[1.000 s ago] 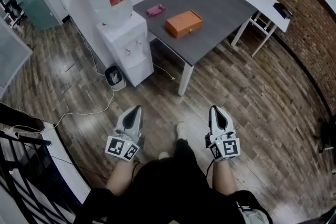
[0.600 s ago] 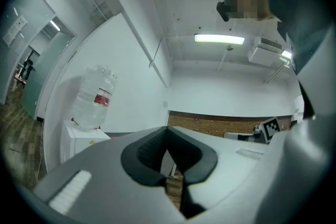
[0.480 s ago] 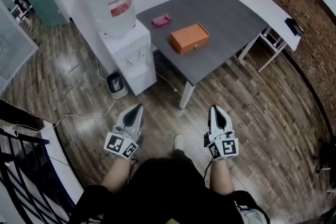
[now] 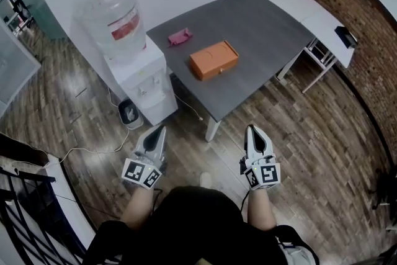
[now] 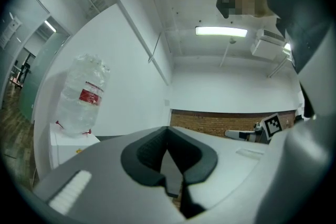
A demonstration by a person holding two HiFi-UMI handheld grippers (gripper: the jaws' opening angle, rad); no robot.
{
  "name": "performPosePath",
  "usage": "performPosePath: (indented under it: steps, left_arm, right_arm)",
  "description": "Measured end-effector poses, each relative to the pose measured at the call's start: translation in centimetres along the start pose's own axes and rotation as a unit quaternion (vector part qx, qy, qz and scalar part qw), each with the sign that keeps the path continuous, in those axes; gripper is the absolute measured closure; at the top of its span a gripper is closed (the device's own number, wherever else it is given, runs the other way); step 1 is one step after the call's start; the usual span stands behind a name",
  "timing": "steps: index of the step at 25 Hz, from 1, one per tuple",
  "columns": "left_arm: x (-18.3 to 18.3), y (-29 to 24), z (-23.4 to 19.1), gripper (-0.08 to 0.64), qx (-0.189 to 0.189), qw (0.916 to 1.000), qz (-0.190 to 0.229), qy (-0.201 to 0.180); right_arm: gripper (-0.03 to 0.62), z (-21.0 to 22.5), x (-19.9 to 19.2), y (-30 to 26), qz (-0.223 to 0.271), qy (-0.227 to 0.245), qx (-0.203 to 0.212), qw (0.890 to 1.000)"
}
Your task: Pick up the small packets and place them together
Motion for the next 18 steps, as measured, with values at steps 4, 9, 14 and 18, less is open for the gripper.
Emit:
performPosePath:
  steps: [4,9,14,18]
  left_arm:
    - [0.7,-2.6,-0.5,0.560,0.012,0.9999,0.008,-0.001]
    - [1.5,-5.6,-0.3,0.560,0.016,0.9997,0.020,0.002]
    - [1.1,-6.8,-0.1,0.560,0.012,0.9999,0.006,0.003]
    - [0.8,-7.8,-0.7,0.560,0.007,1.0000,0.001,0.004]
  right_arm:
    - [0.591,2.3,0.6,-1.8,0.008,0.000,0.002,1.000]
    - [0.591,5.2,1.8,-3.1,0.015,0.004,-0.002,1.000]
    - [0.591,6.4,1.0,-3.5,0.003,-0.010,-0.011,1.000]
    - [0.591,6.8,0.9,-4.3,0.002,-0.010,-0.015,1.000]
Point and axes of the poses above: the fingertips, and each gripper's own axes: y backward along the fingers, z to its right, x out of its top, the point moved 9 cm from there along y, backward along the fingers, and after that the axes turned 10 degrees about -z, right-handed, at the moved point
